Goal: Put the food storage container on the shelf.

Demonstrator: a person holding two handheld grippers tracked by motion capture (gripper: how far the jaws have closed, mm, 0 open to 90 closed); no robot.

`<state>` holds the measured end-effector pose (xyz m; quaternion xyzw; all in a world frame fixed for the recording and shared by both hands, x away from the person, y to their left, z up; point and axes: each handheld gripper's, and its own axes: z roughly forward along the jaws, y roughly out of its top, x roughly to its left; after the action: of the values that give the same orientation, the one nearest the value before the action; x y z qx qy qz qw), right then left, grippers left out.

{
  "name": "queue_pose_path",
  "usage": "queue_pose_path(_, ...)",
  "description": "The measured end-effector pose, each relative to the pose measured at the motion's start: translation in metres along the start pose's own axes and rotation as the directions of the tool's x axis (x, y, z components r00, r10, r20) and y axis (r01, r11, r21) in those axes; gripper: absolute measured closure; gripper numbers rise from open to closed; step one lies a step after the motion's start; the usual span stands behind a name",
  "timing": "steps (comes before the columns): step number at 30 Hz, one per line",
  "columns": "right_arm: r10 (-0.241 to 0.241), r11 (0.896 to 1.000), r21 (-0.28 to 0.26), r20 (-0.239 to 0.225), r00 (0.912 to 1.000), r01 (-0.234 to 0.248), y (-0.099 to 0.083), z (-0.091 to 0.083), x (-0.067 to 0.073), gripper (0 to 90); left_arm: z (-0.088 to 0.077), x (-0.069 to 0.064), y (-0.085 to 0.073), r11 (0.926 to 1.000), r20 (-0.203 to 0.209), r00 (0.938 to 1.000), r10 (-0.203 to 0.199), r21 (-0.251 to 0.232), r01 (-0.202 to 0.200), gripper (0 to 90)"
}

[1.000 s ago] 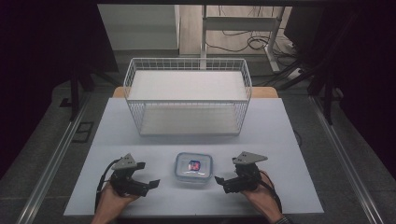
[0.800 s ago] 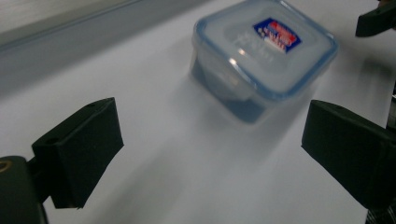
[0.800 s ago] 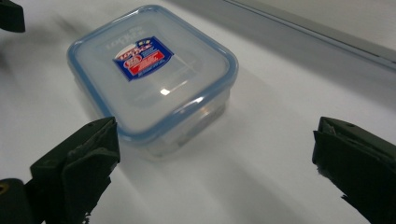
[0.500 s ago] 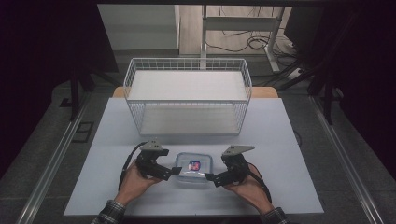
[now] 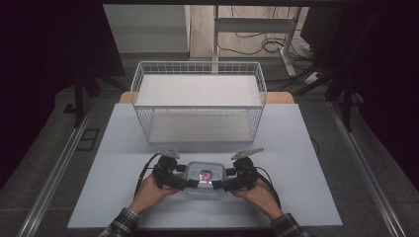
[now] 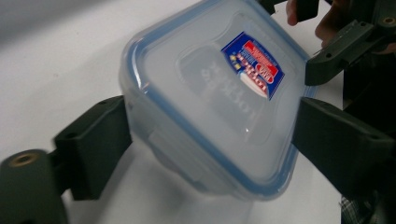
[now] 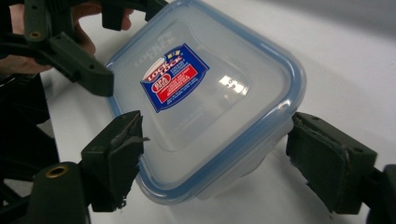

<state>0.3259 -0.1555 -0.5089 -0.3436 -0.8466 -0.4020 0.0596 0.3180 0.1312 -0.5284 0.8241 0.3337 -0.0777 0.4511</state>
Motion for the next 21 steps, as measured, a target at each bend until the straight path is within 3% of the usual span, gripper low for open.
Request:
queue_pose_path(6, 0.019, 1.0, 0.019, -0.029, 0.9994, -0.019, -0.005, -0.003, 0.002, 24.3, -0.009, -0.004, -0.009, 1.0, 0.011, 0.9999, -0.009, 0.003, 0.009, 27.2)
queue_pose_path(9, -0.005, 1.0, 0.02, -0.031, 0.9995, 0.005, -0.008, -0.008, 0.004, 31.4, -0.015, -0.007, -0.015, 0.9997, 0.015, 0.9997, -0.02, -0.011, 0.02, 33.0)
queue_pose_path(11, -0.022, 1.0, 0.003, -0.032, 0.9992, 0.022, -0.01, -0.014, 0.005, 40.6, -0.02, -0.007, -0.019, 0.9987, 0.026, 0.9991, -0.033, -0.037, 0.034, 43.0)
queue_pose_path(14, -0.019, 1.0, -0.006, -0.04, 0.999, 0.018, -0.011, -0.018, 0.005, 46.3, -0.022, -0.006, -0.021, 0.998, 0.041, 0.9984, -0.04, -0.047, 0.042, 46.8)
queue_pose_path(15, -0.007, 1.0, -0.012, -0.051, 0.9987, 0.006, -0.012, -0.02, 0.004, 50.0, -0.024, -0.006, -0.023, 0.996, 0.058, 0.9967, -0.056, -0.066, 0.06, 50.4)
queue_pose_path(19, 0.017, 1.0, -0.019, -0.07, 0.9974, -0.018, -0.015, -0.022, 0.004, 53.0, -0.026, -0.007, -0.026, 0.9944, 0.069, 0.9954, -0.066, -0.077, 0.072, 53.7)
queue_pose_path(21, 0.044, 0.999, -0.018, -0.101, 0.994, -0.046, -0.018, -0.023, 0.002, 54.9, -0.027, -0.009, -0.027, 0.9937, 0.069, 0.9953, -0.068, -0.084, 0.074, 55.5)
